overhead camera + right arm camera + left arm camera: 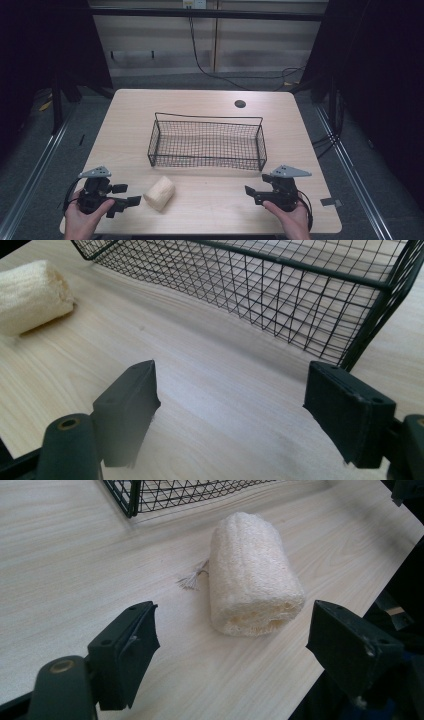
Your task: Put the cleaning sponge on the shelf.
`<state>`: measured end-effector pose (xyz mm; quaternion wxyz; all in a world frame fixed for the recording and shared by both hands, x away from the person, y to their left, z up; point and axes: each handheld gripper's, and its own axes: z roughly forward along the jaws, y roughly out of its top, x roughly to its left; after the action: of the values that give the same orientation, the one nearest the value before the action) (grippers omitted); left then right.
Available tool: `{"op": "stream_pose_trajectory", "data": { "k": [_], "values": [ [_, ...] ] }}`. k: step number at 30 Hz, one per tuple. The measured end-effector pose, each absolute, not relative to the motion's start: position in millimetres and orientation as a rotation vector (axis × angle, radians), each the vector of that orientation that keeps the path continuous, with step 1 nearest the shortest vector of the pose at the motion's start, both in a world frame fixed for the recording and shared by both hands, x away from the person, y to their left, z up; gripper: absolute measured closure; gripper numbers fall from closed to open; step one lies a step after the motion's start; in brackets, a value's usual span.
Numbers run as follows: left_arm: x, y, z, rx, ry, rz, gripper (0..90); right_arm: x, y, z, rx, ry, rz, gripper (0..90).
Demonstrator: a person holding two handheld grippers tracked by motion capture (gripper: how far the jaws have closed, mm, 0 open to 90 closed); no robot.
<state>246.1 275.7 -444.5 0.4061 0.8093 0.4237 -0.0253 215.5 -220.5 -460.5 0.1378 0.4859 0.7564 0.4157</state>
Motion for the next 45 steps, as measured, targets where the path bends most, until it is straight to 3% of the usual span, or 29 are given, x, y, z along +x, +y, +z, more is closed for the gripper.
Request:
{"op": "stream_pose_trajectory", "data": {
  "k": [9, 12, 25, 45],
  "values": [
    [245, 270, -443, 2.091, 1.055, -0.057, 19.4, 213, -218, -459, 1.373, 2.232, 1.201, 18.2],
    [244, 270, -442, 2.069, 1.053, -0.062, 27.1, 213, -216, -459, 1.376, 2.238, 1.193, 18.0],
    [242, 272, -422, 2.097, 1.048, -0.029, 21.4, 212, -216, -459, 1.389, 2.242, 1.208, 17.8],
    [255, 233, -395, 2.343, 1.031, -0.073, 19.8, 213, -214, -460, 1.405, 2.282, 1.231, 18.3]
  ]
}}
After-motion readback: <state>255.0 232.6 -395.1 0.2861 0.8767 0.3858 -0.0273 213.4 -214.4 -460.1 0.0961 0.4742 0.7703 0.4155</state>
